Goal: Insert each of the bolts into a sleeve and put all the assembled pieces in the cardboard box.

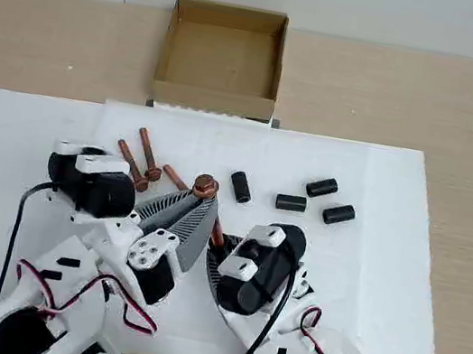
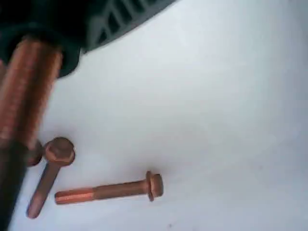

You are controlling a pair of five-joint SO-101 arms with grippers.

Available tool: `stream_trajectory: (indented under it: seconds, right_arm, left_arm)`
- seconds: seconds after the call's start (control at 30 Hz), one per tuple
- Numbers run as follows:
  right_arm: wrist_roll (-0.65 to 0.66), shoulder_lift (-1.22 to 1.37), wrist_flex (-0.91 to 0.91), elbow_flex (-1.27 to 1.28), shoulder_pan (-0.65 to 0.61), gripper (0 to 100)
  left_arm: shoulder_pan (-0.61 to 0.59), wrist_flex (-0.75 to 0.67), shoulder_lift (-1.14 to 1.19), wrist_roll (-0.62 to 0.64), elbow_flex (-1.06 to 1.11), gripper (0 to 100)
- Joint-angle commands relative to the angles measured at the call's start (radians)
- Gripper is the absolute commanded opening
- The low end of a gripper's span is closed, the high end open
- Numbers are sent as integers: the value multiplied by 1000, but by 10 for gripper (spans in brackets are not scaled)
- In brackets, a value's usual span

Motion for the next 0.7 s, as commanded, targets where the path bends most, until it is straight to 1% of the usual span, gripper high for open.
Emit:
stream_trajectory:
  seconds: [0.0, 0.13, 0.37, 0.53, 0.67]
  right_arm:
    - [12, -4, -19, -29, -2, 2]
    - [12, -4, -18, -29, -2, 2]
    - [12, -4, -18, -29, -2, 2]
    - [14, -4, -36, -31, -2, 2]
    - [21, -4, -67, -31, -2, 2]
  left_arm:
    - [28, -14, -5, 5, -12, 6]
    - [114, 34, -6, 5, -12, 6]
    - [121, 126, -6, 3, -59, 6]
    - [121, 221, -6, 3, -54, 6]
    - [121, 255, -6, 3, -39, 6]
